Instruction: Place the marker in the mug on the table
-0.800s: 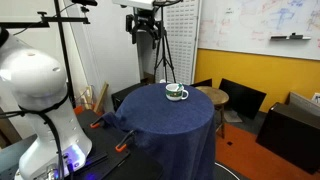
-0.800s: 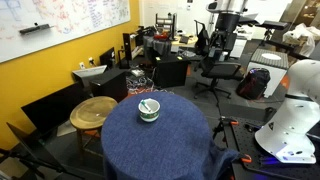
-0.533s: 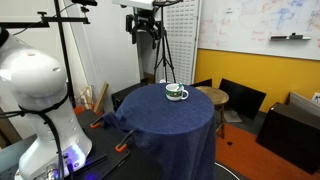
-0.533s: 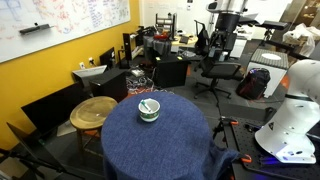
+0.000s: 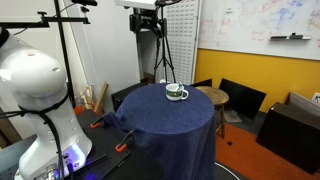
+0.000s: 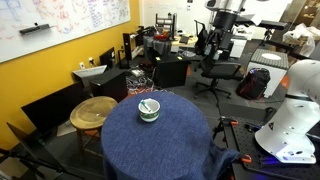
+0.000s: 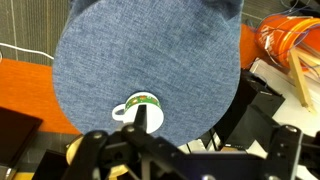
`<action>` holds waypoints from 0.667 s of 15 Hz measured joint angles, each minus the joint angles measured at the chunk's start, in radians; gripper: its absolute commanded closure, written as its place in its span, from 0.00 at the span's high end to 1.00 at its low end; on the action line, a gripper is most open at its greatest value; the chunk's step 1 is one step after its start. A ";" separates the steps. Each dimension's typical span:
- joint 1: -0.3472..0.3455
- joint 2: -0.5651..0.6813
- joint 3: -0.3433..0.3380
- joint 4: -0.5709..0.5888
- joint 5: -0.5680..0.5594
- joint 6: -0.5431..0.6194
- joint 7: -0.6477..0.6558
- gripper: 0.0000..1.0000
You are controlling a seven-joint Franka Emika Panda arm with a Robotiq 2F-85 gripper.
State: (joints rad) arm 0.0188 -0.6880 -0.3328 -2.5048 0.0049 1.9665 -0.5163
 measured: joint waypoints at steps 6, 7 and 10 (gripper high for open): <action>-0.001 0.103 0.003 -0.024 0.000 0.281 0.016 1.00; -0.002 0.128 0.004 -0.026 0.000 0.331 0.030 1.00; -0.001 0.207 0.009 -0.027 0.017 0.480 0.076 1.00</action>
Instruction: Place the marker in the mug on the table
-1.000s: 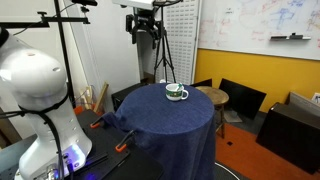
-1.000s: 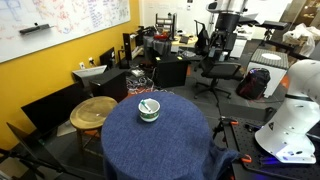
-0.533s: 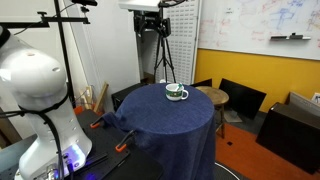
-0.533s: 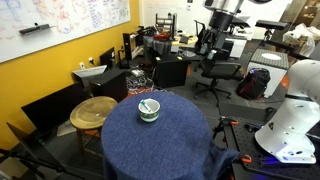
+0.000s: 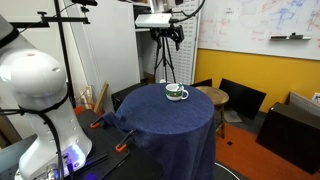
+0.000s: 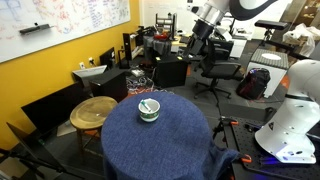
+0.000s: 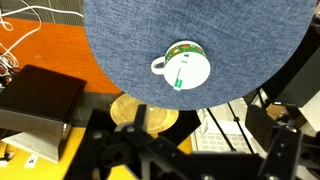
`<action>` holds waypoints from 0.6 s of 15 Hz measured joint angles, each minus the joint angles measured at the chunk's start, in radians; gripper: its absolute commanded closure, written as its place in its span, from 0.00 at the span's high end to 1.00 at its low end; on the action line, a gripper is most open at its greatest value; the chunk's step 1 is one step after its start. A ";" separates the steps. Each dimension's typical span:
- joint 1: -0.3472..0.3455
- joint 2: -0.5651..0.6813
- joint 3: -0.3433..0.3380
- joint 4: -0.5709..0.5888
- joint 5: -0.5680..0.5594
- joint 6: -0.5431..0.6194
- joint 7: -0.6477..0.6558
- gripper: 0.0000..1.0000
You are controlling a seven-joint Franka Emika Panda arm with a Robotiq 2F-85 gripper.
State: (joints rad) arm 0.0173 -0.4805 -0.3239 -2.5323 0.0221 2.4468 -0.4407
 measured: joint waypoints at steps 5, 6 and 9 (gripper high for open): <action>0.007 0.123 0.003 0.010 0.088 0.146 0.014 1.00; 0.010 0.145 0.003 0.015 0.107 0.158 0.014 1.00; 0.021 0.216 0.007 0.045 0.153 0.178 0.013 1.00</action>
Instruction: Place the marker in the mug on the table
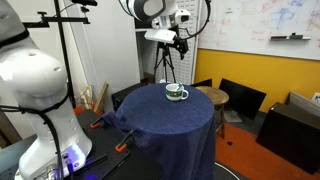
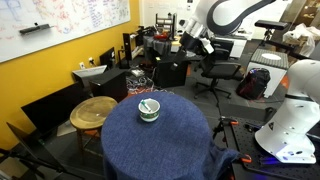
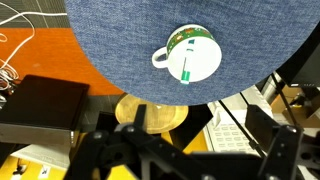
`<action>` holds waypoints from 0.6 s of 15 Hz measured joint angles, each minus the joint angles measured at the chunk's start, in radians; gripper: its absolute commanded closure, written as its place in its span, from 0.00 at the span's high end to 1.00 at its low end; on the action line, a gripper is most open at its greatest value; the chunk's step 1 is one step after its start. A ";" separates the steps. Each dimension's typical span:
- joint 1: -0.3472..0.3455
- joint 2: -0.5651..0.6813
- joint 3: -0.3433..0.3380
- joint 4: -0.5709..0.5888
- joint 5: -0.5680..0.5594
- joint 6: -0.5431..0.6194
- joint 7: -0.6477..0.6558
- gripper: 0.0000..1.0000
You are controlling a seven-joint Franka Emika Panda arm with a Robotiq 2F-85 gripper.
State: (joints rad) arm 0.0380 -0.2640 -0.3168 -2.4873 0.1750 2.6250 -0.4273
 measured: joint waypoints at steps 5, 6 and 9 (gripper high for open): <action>-0.002 0.128 0.036 0.073 0.045 0.006 -0.001 1.00; -0.005 0.155 0.046 0.089 0.048 0.006 -0.001 1.00; -0.021 0.229 0.078 0.132 0.048 0.006 -0.001 1.00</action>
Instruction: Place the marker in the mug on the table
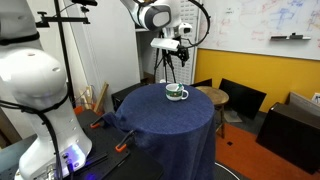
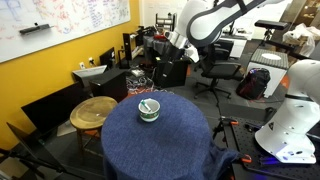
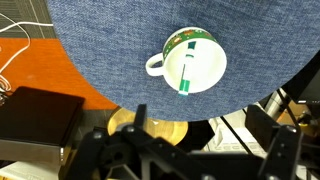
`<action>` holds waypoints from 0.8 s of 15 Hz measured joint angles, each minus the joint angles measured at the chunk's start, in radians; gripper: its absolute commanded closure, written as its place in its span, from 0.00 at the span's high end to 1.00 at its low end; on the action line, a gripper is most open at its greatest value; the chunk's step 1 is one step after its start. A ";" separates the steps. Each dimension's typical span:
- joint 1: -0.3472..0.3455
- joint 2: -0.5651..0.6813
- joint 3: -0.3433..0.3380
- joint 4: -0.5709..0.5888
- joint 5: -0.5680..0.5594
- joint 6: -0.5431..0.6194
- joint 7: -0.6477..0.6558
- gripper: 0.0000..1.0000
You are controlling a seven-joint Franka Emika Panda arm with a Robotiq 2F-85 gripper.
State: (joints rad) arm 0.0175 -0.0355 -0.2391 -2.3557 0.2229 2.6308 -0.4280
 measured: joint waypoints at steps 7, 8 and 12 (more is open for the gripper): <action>-0.040 0.058 0.047 0.028 -0.001 0.000 0.000 1.00; -0.041 0.058 0.047 0.028 -0.001 0.000 0.000 1.00; -0.057 0.064 0.066 0.027 -0.001 -0.001 0.000 1.00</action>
State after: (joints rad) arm -0.0397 0.0282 -0.1727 -2.3283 0.2216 2.6296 -0.4279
